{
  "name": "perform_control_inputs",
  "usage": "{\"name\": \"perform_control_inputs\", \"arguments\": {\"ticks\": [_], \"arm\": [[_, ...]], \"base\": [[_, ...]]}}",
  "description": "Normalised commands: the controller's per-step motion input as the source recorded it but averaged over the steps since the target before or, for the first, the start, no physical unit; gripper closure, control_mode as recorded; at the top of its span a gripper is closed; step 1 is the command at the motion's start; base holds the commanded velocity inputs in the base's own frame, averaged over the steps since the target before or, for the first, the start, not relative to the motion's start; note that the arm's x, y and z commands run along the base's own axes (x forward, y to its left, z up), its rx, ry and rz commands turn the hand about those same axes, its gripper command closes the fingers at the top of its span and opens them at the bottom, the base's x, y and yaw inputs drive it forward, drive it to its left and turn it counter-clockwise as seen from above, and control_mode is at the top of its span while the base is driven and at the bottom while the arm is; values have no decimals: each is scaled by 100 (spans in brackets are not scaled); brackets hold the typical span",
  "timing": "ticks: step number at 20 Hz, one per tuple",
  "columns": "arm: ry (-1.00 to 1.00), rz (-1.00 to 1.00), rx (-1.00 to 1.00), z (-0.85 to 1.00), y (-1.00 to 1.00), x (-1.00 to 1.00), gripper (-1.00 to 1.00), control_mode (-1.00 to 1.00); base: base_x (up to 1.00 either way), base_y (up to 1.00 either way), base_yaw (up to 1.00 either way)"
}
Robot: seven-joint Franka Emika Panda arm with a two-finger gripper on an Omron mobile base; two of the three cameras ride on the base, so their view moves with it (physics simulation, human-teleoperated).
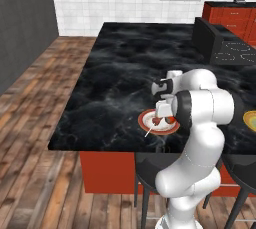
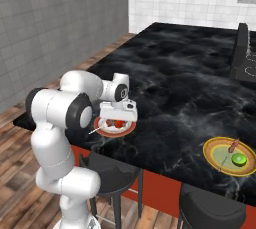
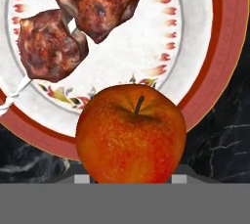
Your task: Pick up the kiwi and apple from the fridge and place one fruit on each plate on the dining counter.
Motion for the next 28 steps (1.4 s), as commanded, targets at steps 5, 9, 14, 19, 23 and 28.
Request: {"name": "perform_control_inputs", "arguments": {"ticks": [5,9,14,19,23,28], "arm": [[3,0,0,-3,0,20,100,-100],[6,0,0,-25,1,21,100,-100],[1,0,0,-26,0,22,100,-100],[0,0,0,-8,0,10,100,-100],[0,0,0,0,0,0,100,-100],[0,0,0,0,0,0,-100,-100]], "base": [[0,0,0],[0,0,0],[0,0,0],[0,0,0],[0,0,0],[0,0,0]]}}
